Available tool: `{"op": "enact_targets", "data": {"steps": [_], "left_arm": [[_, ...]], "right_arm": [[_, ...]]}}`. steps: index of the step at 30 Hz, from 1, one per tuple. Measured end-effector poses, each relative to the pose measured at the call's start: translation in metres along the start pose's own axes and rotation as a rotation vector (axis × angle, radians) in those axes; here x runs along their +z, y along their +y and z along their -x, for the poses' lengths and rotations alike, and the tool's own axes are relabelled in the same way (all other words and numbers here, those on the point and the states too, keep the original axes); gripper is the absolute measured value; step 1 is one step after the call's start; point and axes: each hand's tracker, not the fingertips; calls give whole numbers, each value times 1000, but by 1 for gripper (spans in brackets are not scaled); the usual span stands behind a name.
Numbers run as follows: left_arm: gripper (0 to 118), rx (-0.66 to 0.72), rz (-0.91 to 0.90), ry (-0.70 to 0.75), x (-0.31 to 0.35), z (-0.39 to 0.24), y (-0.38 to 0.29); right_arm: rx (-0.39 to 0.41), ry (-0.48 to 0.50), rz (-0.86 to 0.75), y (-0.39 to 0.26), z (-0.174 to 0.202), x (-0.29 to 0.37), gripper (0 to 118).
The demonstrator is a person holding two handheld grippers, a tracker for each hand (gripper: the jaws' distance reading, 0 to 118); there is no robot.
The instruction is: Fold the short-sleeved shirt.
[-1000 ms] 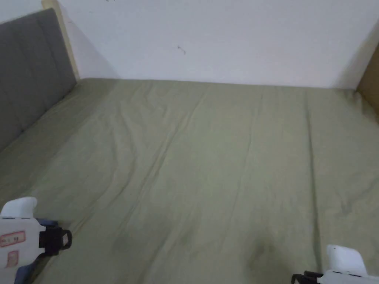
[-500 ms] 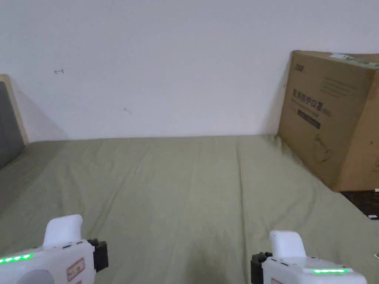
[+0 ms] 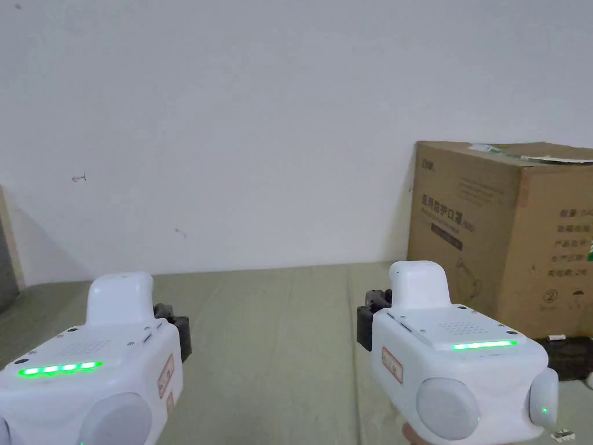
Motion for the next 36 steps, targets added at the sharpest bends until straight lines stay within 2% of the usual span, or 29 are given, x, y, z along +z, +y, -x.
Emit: {"op": "enact_targets", "data": {"steps": [3,6,10,11,12,13,14,15,16,17,18,20,22,27,36], "left_arm": [[0,-61,-47,12,9,-12,0],[0,-97,-52,27,13,-20,1],[0,-83,-66,45,14,-25,4],[3,-82,-64,46,16,-25,5],[10,-81,-61,44,18,-26,5],[24,-81,-67,48,19,-26,3],[53,-78,-67,48,20,-26,3],[79,-74,-68,44,21,-25,2],[103,-67,-72,30,20,-24,1],[117,-43,-79,12,22,-23,0],[118,-29,-110,-13,25,-23,-2],[118,-36,-106,-18,32,-22,-1],[118,-40,-108,-37,35,-22,0],[118,-111,-133,9,37,-31,0],[117,-74,-111,27,38,-29,-3]], "right_arm": [[45,-25,-18,3,10,4,0],[8,22,-2,2,13,3,0],[33,6,1,-2,21,3,1],[36,11,-2,-4,21,4,8],[32,23,-4,-4,20,4,21],[24,35,-4,-4,20,3,40],[18,44,-3,-4,20,3,65],[16,49,-3,-4,20,4,77],[17,49,-6,-3,20,5,82],[23,41,-15,-3,21,6,84],[29,28,-22,-2,21,6,89],[29,17,-28,-2,20,5,109],[8,25,-32,-1,16,5,118],[-5,53,-22,-1,14,7,118],[9,29,-18,-4,15,6,118]]}}
